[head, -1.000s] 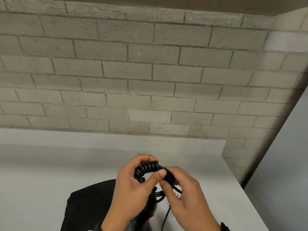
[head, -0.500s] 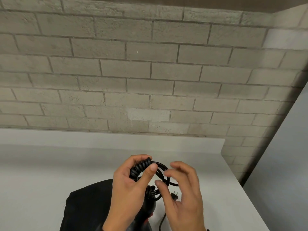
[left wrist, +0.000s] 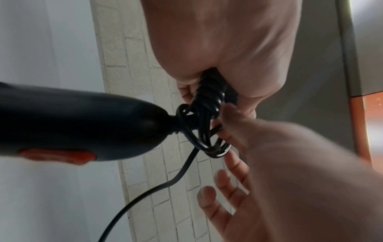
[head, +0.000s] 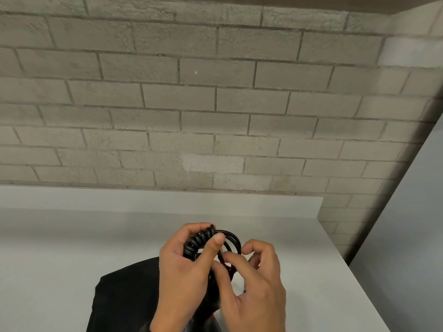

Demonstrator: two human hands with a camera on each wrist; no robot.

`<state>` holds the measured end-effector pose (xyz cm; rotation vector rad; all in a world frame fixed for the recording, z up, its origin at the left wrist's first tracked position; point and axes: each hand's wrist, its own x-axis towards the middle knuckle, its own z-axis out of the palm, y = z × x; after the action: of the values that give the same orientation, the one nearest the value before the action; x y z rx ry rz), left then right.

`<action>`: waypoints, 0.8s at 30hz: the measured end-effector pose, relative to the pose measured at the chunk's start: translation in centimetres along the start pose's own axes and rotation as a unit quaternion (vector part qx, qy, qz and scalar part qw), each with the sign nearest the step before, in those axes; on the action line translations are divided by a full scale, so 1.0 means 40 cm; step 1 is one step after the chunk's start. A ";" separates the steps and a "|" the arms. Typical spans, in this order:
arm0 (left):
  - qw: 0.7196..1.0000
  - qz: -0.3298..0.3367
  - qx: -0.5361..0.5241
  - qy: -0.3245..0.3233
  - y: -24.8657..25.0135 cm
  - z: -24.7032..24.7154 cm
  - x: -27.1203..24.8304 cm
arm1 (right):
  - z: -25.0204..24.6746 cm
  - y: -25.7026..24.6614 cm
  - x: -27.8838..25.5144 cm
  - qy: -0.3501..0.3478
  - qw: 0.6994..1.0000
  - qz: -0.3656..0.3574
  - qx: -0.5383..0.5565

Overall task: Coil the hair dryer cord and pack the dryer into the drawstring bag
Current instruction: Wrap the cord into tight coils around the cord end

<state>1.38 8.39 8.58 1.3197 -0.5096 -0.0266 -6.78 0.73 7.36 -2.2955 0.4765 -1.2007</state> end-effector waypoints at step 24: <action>0.995 0.087 0.004 -0.040 -0.008 -0.016 0.012 | -0.118 0.051 0.038 -0.205 0.735 0.382 0.521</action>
<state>2.14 8.76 8.33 1.2811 -0.6918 0.0666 -10.00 -2.98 9.46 -1.0888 0.3596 -0.3114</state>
